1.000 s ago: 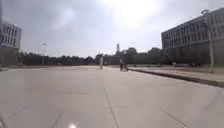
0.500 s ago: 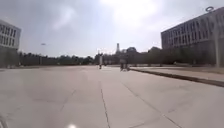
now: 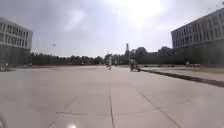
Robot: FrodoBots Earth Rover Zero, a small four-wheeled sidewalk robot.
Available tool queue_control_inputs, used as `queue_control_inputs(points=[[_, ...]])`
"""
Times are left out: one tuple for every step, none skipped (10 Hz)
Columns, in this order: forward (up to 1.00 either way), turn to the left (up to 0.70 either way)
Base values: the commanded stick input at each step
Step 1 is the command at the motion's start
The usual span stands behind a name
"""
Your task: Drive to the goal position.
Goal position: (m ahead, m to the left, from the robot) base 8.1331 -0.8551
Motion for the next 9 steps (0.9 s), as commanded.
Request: queue_control_inputs(points=[[1.0,0.0],[1.0,0.0],[1.0,0.0],[1.0,0.0],[1.0,0.0],[1.0,0.0],[1.0,0.0],[1.0,0.0],[1.0,0.0]])
